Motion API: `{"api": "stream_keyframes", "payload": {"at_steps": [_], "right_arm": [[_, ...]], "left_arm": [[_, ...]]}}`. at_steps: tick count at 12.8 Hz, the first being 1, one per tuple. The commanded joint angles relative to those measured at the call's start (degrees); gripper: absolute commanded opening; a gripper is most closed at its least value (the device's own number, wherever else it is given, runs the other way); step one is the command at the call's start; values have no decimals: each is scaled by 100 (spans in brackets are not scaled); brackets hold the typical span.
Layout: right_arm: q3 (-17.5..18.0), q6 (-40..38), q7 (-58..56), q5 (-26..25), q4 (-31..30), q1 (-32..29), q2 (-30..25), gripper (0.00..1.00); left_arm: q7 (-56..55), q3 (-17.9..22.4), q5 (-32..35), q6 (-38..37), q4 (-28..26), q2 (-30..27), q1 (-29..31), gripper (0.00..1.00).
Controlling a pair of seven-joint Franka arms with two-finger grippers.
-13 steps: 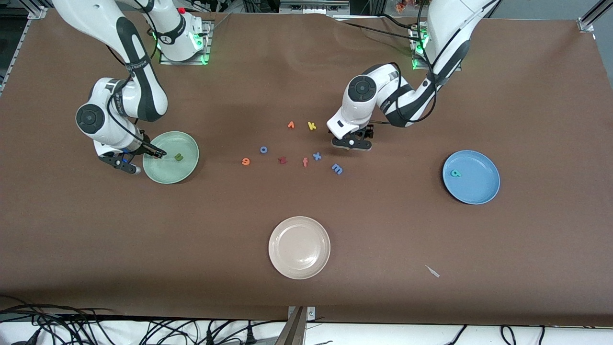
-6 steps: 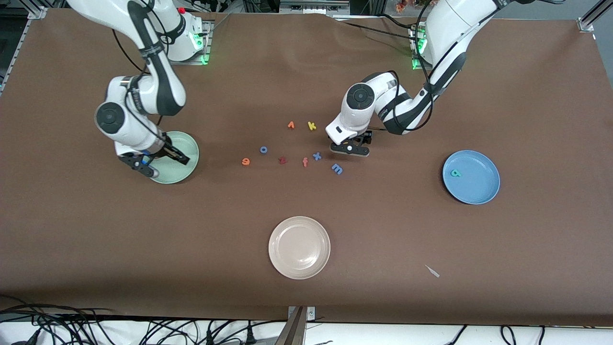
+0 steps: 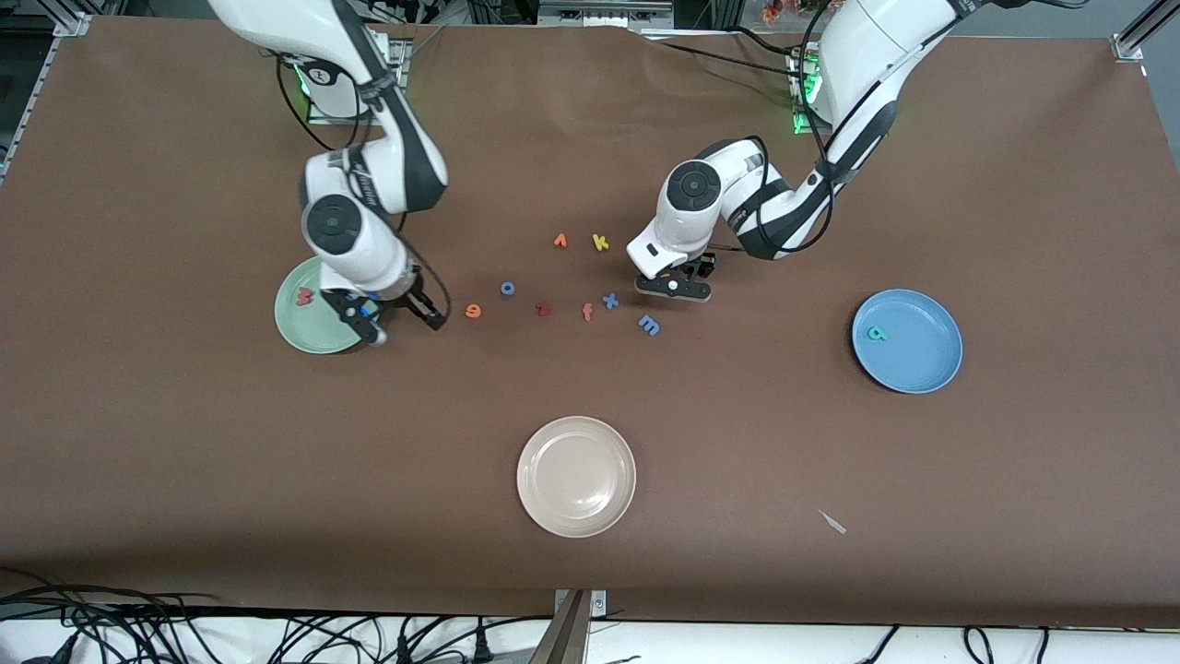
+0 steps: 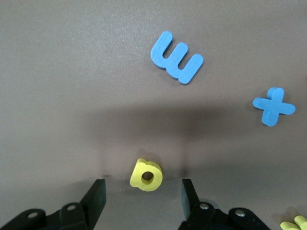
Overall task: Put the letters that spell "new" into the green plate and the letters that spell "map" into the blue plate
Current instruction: 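Grasp the yellow letter with the left gripper while the right reaches orange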
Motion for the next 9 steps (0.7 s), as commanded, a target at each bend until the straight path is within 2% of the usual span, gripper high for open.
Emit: {"api": "stream_keyframes", "payload": {"at_steps": [1,4,9], "right_arm": [[-63,196,840,65,610,420,747,73],[-54,196,1000,65,638,447,793,71],[-54,196,1114,65,603,606,925,65]], "left_arm": [[-18,5,263,-20,161,176,-14,67],[-79,5,316,-20,222,256,-14,64],[-79,32,325,-20,267,309,-23,51]]}}
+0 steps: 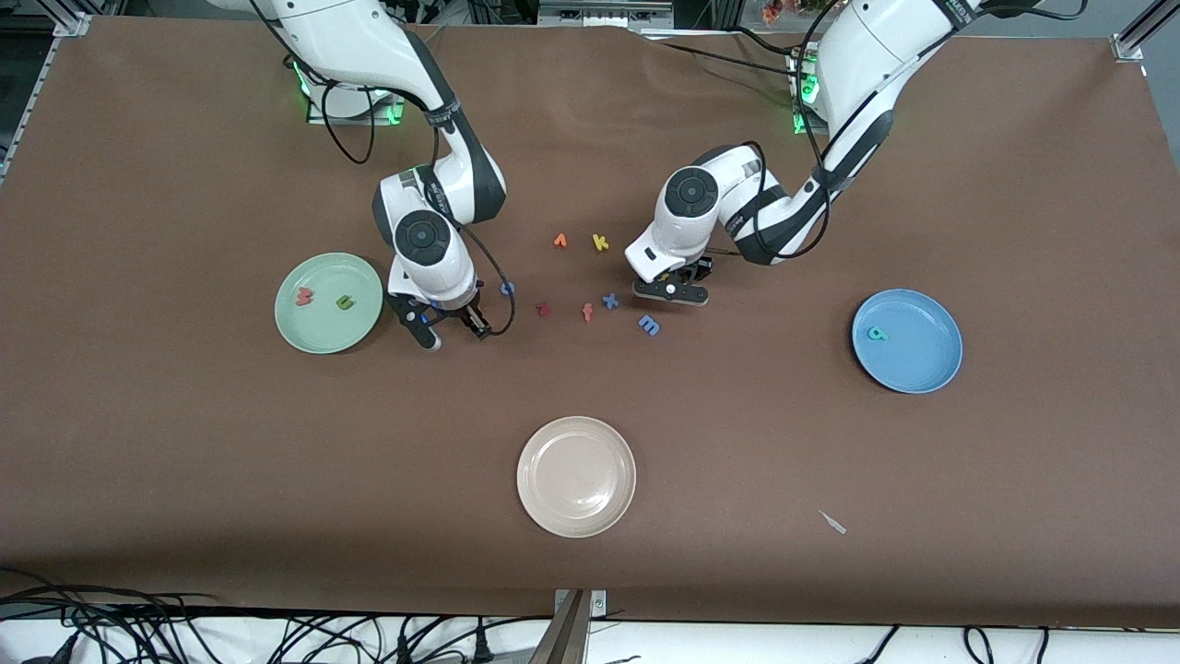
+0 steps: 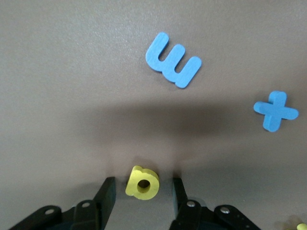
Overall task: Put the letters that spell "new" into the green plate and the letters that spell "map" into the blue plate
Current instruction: 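Carry the orange letter with the right gripper while the left carries yellow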
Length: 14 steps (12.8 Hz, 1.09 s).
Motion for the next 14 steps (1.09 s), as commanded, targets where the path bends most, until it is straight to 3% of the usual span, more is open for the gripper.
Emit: {"api": "stream_keyframes", "payload": {"at_steps": [1,5,10,13,14], "right_arm": [[-51,-37,91,74,38,102,90,65],[-51,-55,162,74,20,129,90,52],[-51,-72,-14,65,46,129,82,10],[-147,-352,-540,65,99,85,-137,2],[-357,-623,-803,65,134,76,-277,2]], "left_arm": [[-76,26,240,-20,132,156,-22,49],[-94,35,407,-20,132,165,-22,38],[-94,35,407,-20,123,201,-13,25],[-33,-17,364,-116,193,-9,320,19],[-23,-35,329,-186,220,-19,364,16]]}}
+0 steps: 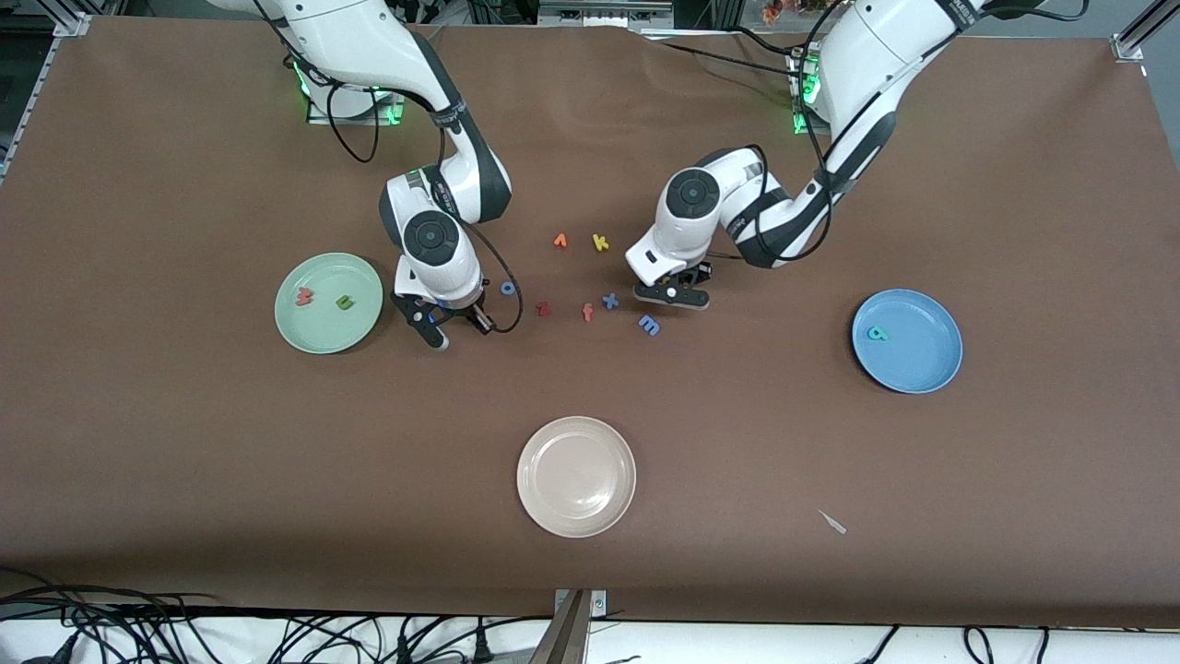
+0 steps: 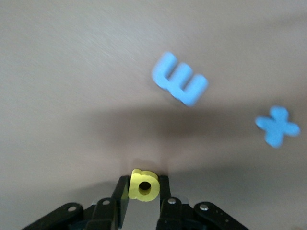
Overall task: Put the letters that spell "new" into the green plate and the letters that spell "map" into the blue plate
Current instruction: 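Carry the orange letter with the right gripper while the left carries yellow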
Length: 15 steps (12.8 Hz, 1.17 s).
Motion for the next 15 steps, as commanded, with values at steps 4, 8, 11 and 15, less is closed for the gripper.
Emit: {"api": "stream_keyframes", "payload": {"at_steps": [4,8,11,15], "right_arm": [[-1284,-1731,-2362,74,34,16,-949,2],[-2138,-2042,-3920,74,-552,16,-1187,3],[-2438,-756,-4703,74,-1789,7,-1354,3],[-2438,-274,-4731,83,-2102,7,-1363,100]], "left_arm": [[521,-739,-6,-957,407,-143,1202,12],[1885,-1094,-359,-2206,1049,-134,2172,13],[3227,-1085,-350,-2944,1322,-143,2856,13],[4933,-954,17,-3501,1499,-108,3674,16]]}}
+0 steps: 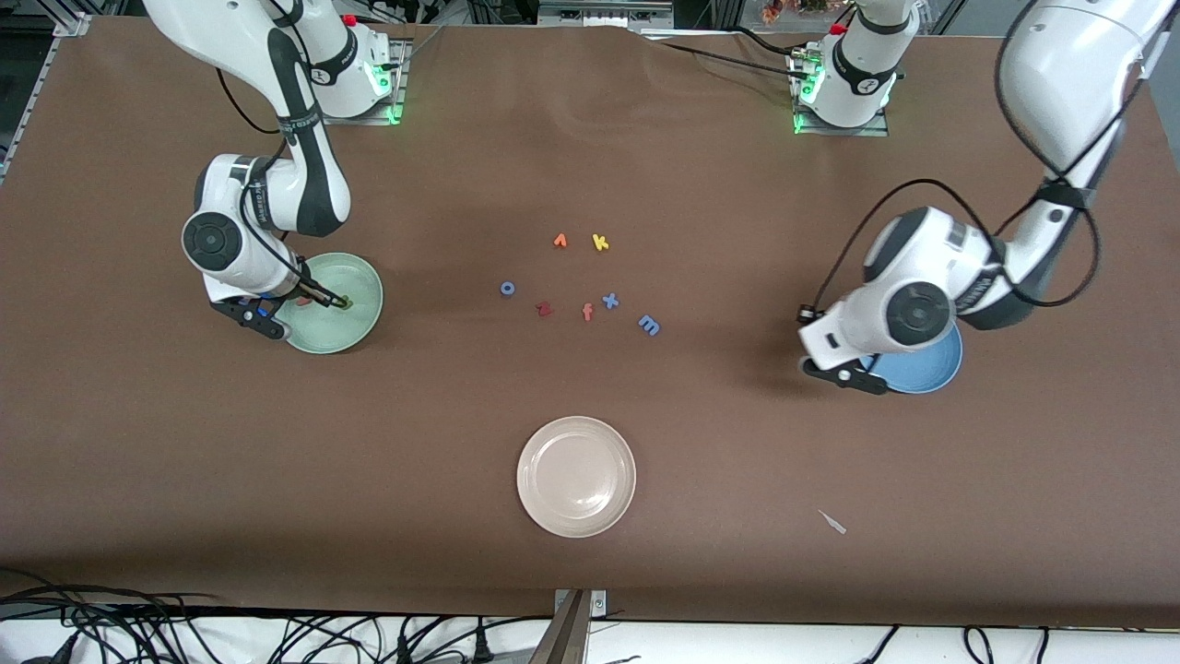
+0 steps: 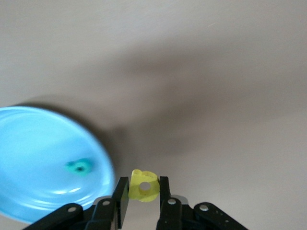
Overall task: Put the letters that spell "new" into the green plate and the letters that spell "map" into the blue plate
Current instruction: 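Drop the orange letter with the right gripper while the left drops yellow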
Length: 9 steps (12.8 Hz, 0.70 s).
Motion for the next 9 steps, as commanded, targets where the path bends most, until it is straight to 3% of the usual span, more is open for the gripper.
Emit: {"api": "stream_keyframes", "payload": {"at_steps": [1,3,4,5,6,9], "right_arm": [[-39,-199,-100,80,-4,58,-391,100],[-127,-1154,-101,98,661,58,-489,100],[-180,-1803,-92,98,1170,41,-471,100],[-232,-2297,-135,98,1653,40,-454,100],[-285,-2781,-179,89,2084,40,-471,100],[-461,-3917,-896,80,3404,40,-489,100]], "left_arm": [[1073,67,315,-184,62,48,454,19],[1452,304,650,-141,62,259,482,21],[1497,340,747,-123,70,399,490,30],[1637,366,809,-123,88,548,490,58],[1812,367,774,-131,114,532,490,100],[1579,271,599,-184,264,453,420,100]]}}
